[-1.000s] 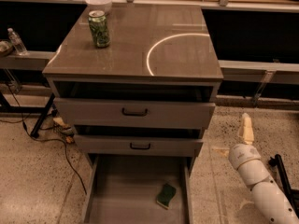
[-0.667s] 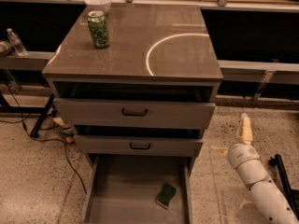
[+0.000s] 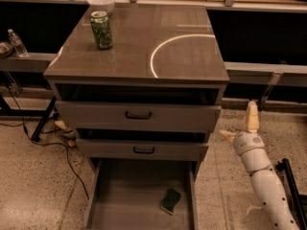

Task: Place sponge into bottom drawer

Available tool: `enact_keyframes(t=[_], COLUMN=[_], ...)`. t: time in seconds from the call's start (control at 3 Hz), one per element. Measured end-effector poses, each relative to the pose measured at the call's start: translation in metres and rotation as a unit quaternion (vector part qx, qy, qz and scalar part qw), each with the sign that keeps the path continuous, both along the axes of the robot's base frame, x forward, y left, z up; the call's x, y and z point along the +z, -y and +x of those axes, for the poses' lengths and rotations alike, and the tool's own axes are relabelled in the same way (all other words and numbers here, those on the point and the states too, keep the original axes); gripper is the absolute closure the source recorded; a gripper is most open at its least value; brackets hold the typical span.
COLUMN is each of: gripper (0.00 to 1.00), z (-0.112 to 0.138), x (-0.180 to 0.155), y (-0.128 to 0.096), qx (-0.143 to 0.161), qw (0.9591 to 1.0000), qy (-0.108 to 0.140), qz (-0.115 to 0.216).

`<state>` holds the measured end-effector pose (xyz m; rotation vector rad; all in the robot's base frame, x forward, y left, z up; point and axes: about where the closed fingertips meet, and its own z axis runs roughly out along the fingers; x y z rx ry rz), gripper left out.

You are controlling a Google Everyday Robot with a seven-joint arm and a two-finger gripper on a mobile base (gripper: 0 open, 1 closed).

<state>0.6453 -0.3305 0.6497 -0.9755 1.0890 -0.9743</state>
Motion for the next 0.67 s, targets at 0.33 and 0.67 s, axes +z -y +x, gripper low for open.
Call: enact_keyframes(t=[0.33,0.67], gripper=[0.0,0.0], z=[0.022,0.034], x=[-0.002,-0.007], y=[0.014,0.018], qx=[-0.024,-0.022], qw=[0.9976,0.9969], qy=[0.03,0.05], qz=[-0.058,-0.057])
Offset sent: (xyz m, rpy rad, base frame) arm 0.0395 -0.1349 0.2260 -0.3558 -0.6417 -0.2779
